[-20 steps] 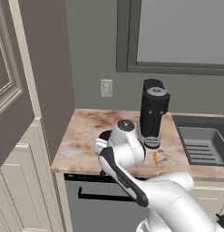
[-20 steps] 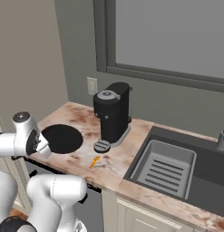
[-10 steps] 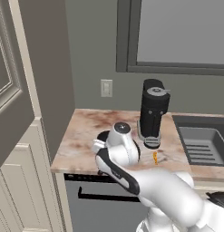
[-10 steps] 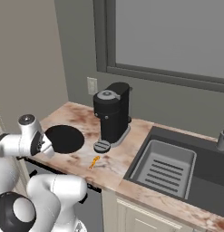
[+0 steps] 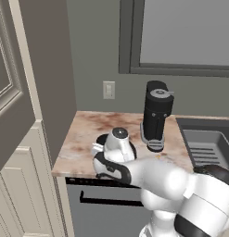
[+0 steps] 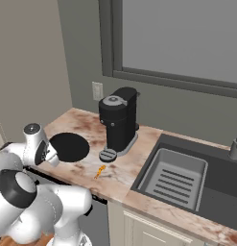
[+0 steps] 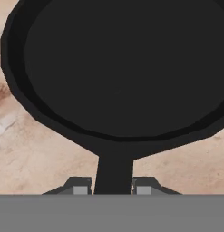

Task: Retrieve the pan from the cabinet, then place the raw meat into the pan to avoid contamination.

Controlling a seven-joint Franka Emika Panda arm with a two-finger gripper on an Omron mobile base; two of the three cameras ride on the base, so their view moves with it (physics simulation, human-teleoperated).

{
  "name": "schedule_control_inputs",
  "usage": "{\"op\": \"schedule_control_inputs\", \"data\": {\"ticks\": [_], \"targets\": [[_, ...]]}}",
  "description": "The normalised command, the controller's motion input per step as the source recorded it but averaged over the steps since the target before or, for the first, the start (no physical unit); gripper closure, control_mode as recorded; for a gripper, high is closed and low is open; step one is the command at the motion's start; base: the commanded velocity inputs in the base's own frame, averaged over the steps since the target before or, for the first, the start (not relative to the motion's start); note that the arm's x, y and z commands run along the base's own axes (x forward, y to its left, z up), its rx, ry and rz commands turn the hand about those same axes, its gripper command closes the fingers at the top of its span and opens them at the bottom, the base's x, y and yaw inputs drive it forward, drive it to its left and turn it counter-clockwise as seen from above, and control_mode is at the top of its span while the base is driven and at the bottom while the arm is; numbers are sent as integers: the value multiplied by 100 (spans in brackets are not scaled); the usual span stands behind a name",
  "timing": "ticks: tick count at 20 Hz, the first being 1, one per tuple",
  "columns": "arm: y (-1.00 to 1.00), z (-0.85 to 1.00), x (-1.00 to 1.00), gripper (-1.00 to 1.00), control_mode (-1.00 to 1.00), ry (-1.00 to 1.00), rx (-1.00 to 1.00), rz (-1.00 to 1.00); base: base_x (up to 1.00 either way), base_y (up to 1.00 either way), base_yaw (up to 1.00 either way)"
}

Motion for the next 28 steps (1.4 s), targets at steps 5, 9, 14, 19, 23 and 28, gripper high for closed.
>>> {"op": "schedule_control_inputs", "data": {"ticks": [5,9,14,19,23,28], "targets": [[11,-19,27,100,-100,0,0,0,0,0,0],[6,-20,28,100,-100,0,0,0,0,0,0],[1,-19,25,100,-100,0,0,0,0,0,0],[0,-21,17,100,-100,0,0,0,0,0,0],[0,-22,14,-100,-100,0,0,0,0,0,0],[-2,-19,3,-100,-100,0,0,0,0,0,0]]}}
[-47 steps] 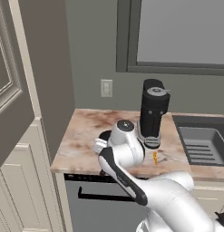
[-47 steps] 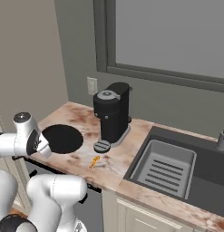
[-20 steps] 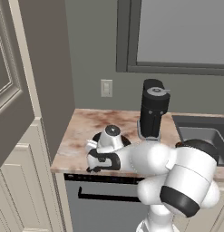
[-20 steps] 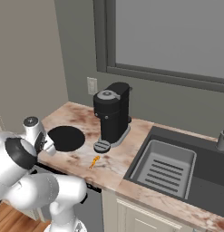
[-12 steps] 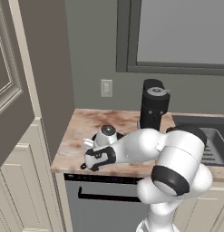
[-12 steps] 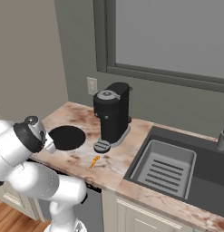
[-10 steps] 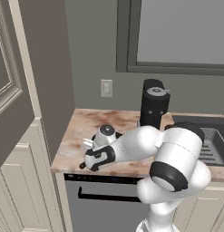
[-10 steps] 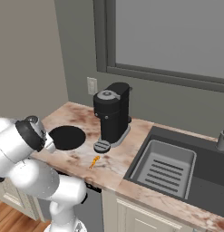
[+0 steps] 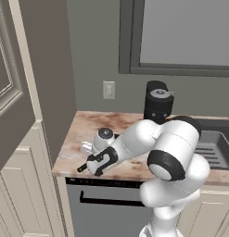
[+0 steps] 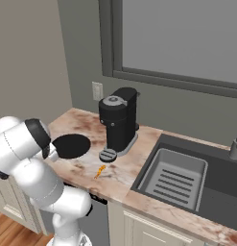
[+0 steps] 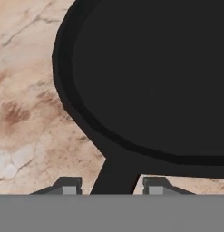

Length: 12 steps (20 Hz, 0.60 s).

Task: Retrieve the pan from the cabinet, then place the raw meat into the pan to avoid contamination.

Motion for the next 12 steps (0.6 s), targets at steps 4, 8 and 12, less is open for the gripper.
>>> {"op": "schedule_control_inputs", "data": {"ticks": [4,8,12], "targets": [[-17,-9,0,-100,-100,0,0,0,0,0,0],[-14,0,0,-100,-100,0,1,0,0,0,0],[-3,6,0,-100,-100,-1,0,0,0,0,0]]}}
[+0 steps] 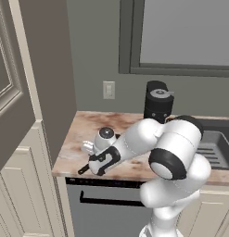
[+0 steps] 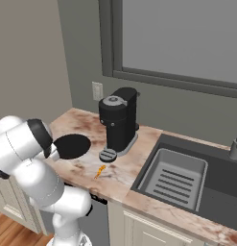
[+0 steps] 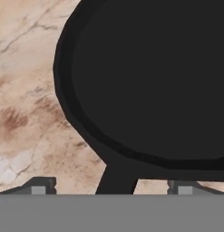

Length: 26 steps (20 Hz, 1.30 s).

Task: Retrieve the pan from the cabinet, then place the raw meat into the pan to avoid contamination.

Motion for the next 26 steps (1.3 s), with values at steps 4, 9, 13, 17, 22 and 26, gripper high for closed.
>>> {"op": "schedule_control_inputs", "data": {"ticks": [4,9,13,17,22,26], "targets": [[0,20,0,-100,-100,0,0,0,0,0,0],[0,39,0,-100,-100,0,0,0,0,0,0],[0,45,0,-100,-100,0,-1,0,0,0,0],[-2,32,0,-100,-100,4,-1,0,0,0,0],[-7,29,-4,-100,-100,6,-5,0,0,0,0],[-17,18,-14,-100,-100,10,-12,2,0,0,0]]}}
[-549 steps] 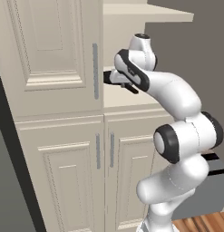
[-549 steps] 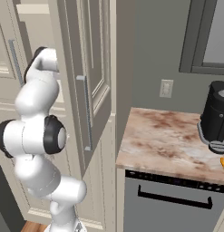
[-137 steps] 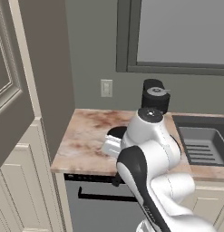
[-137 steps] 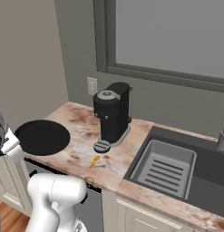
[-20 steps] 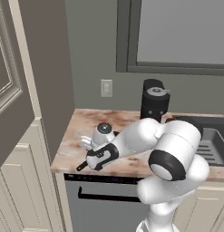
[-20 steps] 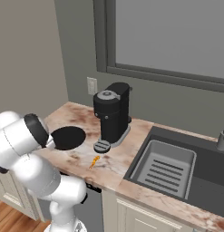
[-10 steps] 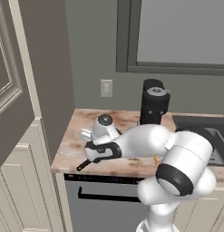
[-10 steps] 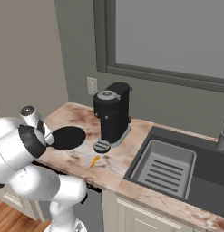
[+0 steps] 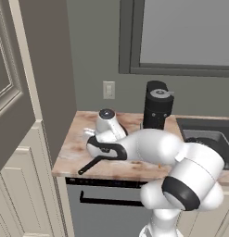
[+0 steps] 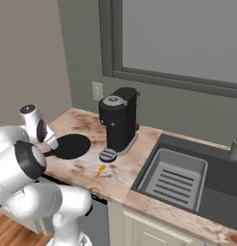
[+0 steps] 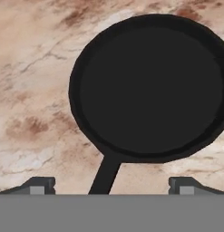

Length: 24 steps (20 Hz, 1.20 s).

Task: Retrieve the pan from the cabinet, then place the raw meat into the pan to avoid contamination.

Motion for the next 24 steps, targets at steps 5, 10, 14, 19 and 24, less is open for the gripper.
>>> {"op": "schedule_control_inputs", "data": {"ticks": [5,10,14,19,24], "targets": [[-26,13,-21,-100,-100,10,-15,6,0,0,0],[-36,9,-31,-100,-100,10,-15,9,0,0,0],[-44,9,-25,-100,-100,6,-3,8,0,0,0],[-50,5,-22,-100,-100,2,5,5,0,0,0],[-47,4,-18,-100,-100,0,11,2,0,0,0]]}}
